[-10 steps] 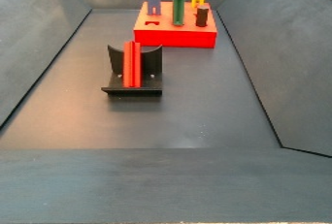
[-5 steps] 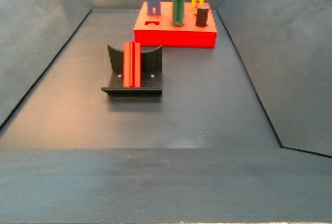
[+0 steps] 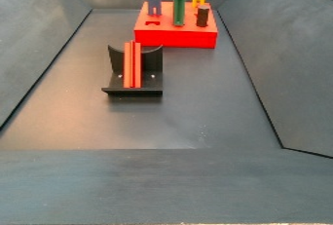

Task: Pick up the star object. Move up. Place the star object on the fixture. Regrasp the star object. Move to above the board. Insert the star object.
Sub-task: Regrasp the star object.

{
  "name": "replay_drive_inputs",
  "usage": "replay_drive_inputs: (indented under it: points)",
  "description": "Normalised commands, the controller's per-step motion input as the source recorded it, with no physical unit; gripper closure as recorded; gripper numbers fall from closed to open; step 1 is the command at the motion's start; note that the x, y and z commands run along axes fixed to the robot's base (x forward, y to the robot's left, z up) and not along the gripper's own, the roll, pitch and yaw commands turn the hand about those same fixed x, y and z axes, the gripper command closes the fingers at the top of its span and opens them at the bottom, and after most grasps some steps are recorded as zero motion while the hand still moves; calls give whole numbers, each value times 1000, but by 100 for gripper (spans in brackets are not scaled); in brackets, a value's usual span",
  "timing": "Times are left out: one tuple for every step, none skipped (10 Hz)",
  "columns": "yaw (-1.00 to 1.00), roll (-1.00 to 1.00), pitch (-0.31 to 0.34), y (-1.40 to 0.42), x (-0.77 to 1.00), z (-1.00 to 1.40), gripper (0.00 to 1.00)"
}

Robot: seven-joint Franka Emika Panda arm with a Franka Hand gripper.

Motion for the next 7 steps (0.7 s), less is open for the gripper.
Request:
replay_drive_inputs:
  points:
    - [160, 461, 151, -46, 97, -17, 0]
    - [181, 244, 109, -31, 87, -8, 0]
    - [226, 214, -15, 75, 35, -1000, 0]
    - [215, 185, -55, 74, 37, -1000, 0]
    - [177, 158, -89, 66, 47, -1000, 0]
    - [125, 115, -122, 62, 59, -1000, 0]
    - [88, 90, -138, 60, 67, -1000, 0]
